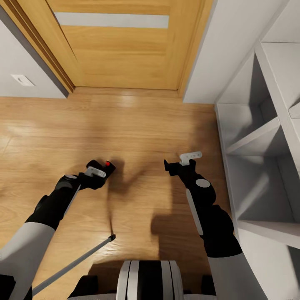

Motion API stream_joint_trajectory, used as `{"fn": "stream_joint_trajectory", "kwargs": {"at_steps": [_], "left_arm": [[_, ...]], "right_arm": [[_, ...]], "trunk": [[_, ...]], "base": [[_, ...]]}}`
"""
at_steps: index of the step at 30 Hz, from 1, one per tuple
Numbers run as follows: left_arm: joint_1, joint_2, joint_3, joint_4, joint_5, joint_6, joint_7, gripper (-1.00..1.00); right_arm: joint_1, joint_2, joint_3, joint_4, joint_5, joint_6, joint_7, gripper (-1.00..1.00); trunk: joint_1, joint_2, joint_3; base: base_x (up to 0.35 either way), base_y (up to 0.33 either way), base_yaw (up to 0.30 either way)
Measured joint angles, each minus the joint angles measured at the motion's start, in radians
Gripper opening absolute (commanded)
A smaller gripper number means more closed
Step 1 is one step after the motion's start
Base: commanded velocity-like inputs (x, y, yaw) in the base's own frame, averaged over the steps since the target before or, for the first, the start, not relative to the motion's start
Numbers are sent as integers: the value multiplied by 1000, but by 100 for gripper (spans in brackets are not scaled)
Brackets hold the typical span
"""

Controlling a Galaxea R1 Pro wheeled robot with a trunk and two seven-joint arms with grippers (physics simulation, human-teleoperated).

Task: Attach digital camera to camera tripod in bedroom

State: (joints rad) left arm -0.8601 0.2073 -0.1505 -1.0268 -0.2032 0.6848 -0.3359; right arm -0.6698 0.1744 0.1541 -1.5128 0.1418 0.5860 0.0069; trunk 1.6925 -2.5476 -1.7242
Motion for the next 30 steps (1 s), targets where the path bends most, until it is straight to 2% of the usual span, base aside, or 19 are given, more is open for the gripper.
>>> {"fn": "stream_joint_trajectory", "kwargs": {"at_steps": [5, 20, 30], "left_arm": [[0, -3, 0, -1, -25, 0, 0, 100], [0, -2, 2, -34, -33, 9, 0, 100], [0, 2, 3, -73, -33, 25, 0, 100]], "right_arm": [[0, 0, 0, 0, 0, 0, 0, 100], [0, 0, 0, 0, 0, 0, 0, 100], [0, 0, 0, 0, 0, 0, 0, 100]], "trunk": [[2, -1, -19], [9, -5, -77], [9, -5, -77]], "base": [[0, 0, 0], [0, 0, 0], [0, 0, 0]]}}
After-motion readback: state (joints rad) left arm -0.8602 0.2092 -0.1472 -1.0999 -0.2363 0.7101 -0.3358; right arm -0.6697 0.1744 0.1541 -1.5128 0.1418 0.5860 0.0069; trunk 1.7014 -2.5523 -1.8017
